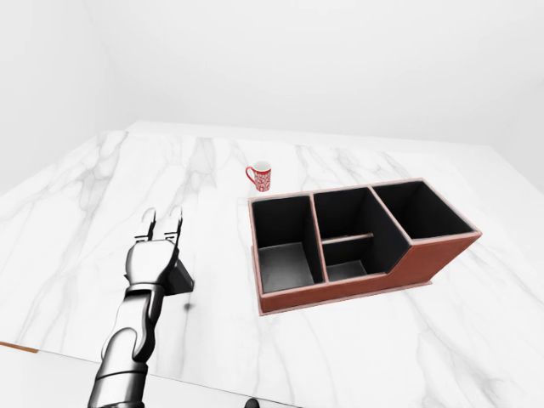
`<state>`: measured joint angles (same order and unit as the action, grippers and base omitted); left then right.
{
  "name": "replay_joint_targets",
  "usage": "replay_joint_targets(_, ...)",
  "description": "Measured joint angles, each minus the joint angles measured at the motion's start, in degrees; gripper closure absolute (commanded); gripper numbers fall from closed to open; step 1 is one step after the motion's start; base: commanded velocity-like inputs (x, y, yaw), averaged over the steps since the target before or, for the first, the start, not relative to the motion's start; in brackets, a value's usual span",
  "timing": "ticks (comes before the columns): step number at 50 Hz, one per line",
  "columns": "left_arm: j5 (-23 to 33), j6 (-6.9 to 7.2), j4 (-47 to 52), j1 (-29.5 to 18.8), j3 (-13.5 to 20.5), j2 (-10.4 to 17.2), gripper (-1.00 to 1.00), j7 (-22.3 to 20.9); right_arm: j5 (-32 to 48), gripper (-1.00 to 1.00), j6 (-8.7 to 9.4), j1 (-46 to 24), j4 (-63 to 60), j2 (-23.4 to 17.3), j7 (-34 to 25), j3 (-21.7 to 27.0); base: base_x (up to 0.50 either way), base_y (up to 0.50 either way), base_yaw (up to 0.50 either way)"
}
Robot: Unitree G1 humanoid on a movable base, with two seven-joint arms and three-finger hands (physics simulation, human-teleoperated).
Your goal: Pick up the book and place it in the left compartment of the caddy.
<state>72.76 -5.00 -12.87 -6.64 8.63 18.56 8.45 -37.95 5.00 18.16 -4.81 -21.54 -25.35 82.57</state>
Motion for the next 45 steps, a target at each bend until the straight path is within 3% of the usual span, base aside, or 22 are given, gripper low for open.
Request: replay_joint_targets(45,-0.41,0.00,-18.61,-7.34,-3.37,3.26,-1.00,5.63,0.31,-1.00,0.00,-0.03,0.25,0.16,-0.19,-0.37,0.00,0.00,0.00)
